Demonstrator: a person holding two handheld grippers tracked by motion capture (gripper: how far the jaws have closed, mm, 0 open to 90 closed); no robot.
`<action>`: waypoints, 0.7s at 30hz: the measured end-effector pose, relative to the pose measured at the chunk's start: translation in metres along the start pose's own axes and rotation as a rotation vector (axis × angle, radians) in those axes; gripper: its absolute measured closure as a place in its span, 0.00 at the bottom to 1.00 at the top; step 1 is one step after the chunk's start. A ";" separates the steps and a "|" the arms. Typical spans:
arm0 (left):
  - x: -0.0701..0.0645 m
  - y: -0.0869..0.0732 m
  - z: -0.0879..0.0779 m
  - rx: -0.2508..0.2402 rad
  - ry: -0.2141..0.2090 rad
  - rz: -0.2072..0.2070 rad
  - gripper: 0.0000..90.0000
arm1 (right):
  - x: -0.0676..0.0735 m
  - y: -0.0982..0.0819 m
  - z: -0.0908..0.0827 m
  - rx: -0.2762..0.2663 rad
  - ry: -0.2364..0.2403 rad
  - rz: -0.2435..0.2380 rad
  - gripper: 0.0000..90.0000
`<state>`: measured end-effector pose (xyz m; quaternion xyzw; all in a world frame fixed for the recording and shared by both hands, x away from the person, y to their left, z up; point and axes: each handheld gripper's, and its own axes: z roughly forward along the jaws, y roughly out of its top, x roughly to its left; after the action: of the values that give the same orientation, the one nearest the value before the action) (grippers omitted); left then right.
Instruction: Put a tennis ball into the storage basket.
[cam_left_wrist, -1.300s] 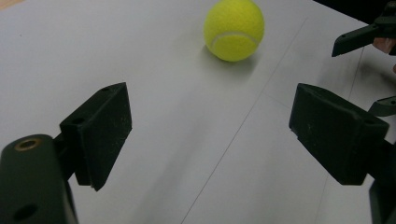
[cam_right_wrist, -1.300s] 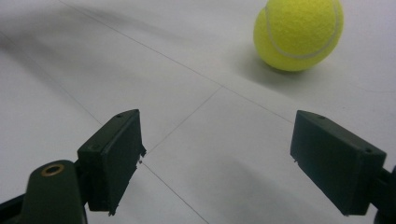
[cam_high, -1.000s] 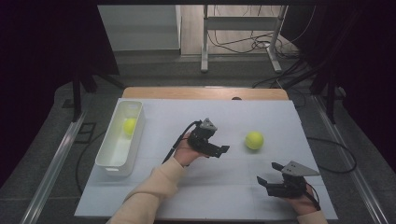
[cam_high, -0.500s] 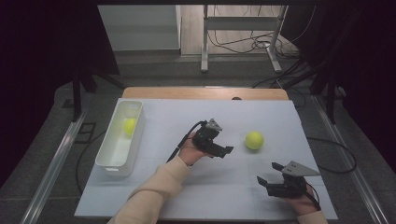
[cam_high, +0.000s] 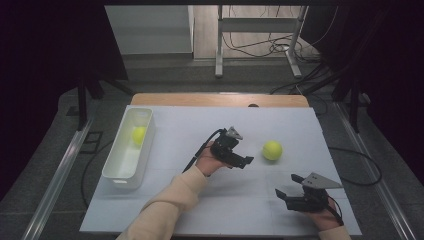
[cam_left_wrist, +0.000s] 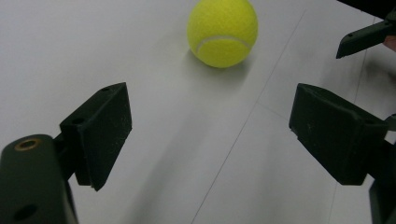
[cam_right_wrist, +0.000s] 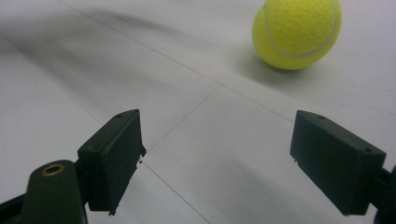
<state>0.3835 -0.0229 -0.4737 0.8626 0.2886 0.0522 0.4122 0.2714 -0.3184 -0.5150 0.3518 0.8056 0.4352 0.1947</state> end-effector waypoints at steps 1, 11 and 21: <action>0.000 0.001 0.001 0.000 -0.001 0.000 0.15 | 0.000 0.000 0.000 -0.003 0.004 0.002 0.19; -0.003 0.006 0.008 0.007 -0.008 0.013 0.15 | 0.000 0.000 0.000 0.000 0.002 -0.001 0.19; -0.006 0.010 0.014 0.012 -0.014 0.017 0.15 | 0.000 0.000 0.000 0.000 0.002 -0.001 0.20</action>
<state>0.3874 -0.0411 -0.4750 0.8678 0.2787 0.0481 0.4086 0.2713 -0.3184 -0.5153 0.3510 0.8060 0.4354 0.1940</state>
